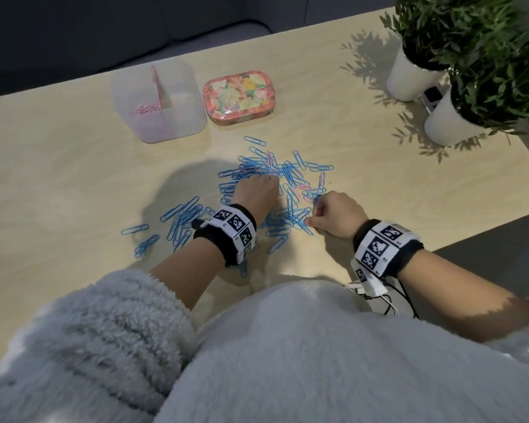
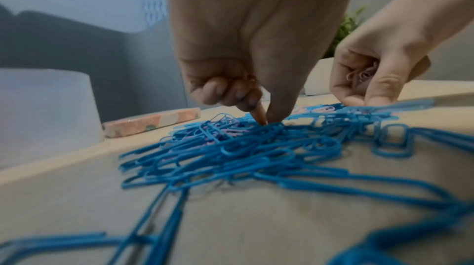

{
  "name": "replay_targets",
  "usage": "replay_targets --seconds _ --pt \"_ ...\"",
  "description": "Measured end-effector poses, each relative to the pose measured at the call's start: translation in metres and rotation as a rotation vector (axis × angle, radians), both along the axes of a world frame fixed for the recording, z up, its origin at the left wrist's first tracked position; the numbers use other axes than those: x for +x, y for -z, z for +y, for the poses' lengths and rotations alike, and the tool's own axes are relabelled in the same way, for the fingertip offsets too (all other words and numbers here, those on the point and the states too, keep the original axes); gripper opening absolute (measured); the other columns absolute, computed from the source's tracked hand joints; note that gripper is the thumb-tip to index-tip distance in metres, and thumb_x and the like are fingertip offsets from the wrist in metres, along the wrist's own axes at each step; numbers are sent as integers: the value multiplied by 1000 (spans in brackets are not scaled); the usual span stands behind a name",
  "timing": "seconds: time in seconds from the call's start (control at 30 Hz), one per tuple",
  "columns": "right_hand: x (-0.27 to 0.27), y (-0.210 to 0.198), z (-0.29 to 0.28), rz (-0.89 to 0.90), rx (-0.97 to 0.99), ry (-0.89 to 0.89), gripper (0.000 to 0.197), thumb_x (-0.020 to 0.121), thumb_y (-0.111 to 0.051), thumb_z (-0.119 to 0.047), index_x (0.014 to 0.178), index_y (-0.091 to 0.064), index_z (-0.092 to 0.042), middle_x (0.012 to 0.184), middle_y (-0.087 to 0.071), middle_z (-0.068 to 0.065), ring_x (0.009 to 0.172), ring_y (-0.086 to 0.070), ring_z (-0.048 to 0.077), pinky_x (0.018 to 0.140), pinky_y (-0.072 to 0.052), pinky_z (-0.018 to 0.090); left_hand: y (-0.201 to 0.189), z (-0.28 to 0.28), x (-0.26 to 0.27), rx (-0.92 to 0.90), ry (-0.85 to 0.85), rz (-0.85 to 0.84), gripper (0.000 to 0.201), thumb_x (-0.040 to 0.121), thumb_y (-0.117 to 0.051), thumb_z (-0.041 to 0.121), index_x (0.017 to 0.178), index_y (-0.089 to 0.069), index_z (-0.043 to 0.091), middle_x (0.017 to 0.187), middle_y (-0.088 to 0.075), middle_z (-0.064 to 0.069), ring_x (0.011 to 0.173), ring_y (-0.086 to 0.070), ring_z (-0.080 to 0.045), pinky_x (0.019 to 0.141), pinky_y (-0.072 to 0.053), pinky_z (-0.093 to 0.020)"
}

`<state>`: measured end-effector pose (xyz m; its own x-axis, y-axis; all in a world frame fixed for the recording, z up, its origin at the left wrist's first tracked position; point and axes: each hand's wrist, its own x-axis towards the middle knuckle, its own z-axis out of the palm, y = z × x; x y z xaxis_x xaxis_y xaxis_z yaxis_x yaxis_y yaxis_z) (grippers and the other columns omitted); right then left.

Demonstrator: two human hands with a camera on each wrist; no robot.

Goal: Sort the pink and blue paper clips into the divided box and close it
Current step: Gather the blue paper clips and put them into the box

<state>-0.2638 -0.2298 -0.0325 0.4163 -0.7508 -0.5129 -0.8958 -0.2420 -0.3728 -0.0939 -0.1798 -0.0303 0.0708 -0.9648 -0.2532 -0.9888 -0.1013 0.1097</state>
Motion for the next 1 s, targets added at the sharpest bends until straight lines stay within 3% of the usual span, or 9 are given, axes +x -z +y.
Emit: replay_targets --seconds 0.2,0.33,0.4,0.47,0.57,0.63,0.73,0.8,1.0 --pt "13 1 1 1 25 52 18 75 -63 -18 60 -53 -17 81 -66 11 84 -61 29 67 -38 28 -3 2 3 -32 14 5 19 95 -40 12 111 -50 7 117 -61 -12 111 -56 -31 82 -46 -39" --pt "14 -16 -14 -68 75 63 28 77 -63 -18 53 -48 -15 76 -65 12 80 -62 28 68 -44 27 -4 11 21 -90 -267 406 17 90 -48 18 100 -58 8 93 -64 -10 94 -60 -33 76 -45 -38" --pt "24 -34 -25 -150 68 78 35 82 -59 -14 51 -44 -16 59 -53 5 56 -49 17 52 -38 20 0 14 31 -101 -373 568 17 90 -49 19 96 -60 8 79 -58 -6 87 -61 -33 73 -45 -35" --pt "41 -50 -40 -281 123 126 33 84 -52 -7 53 -44 -15 54 -42 4 46 -35 14 34 -29 15 1 17 38 -115 -392 595 16 89 -50 20 94 -62 10 74 -56 -1 83 -60 -29 69 -41 -31" --pt "78 -71 -63 -435 266 172 28 86 -49 -3 60 -48 -13 59 -45 8 39 -38 13 33 -27 10 -3 22 37 -78 -263 541 14 88 -54 23 96 -64 17 64 -47 7 81 -58 -26 67 -35 -26" --pt "108 -84 -73 -505 344 179 25 88 -48 -1 66 -49 -12 59 -47 5 33 -39 5 32 -28 10 -3 25 30 -30 -160 481 15 87 -56 30 94 -64 19 70 -53 7 84 -61 -24 66 -35 -24" --pt "151 -105 -75 -577 435 170 21 89 -46 1 71 -51 -10 48 -47 1 31 -35 4 33 -23 9 2 20 18 36 -127 367 30 85 -58 42 98 -65 17 98 -67 -3 97 -63 -26 75 -45 -30" --pt "176 -113 -73 -586 483 122 20 87 -43 4 73 -50 -9 41 -46 0 31 -33 6 34 -17 9 5 18 12 43 -137 294 34 89 -52 38 107 -63 11 110 -66 -11 102 -62 -31 83 -48 -37" --pt "240 -120 -69 -585 633 150 16 91 -40 -4 77 -48 -6 52 -41 5 35 -34 12 37 -21 14 9 25 17 65 -269 466 21 86 -50 17 96 -62 3 105 -66 -17 101 -60 -33 82 -46 -37"
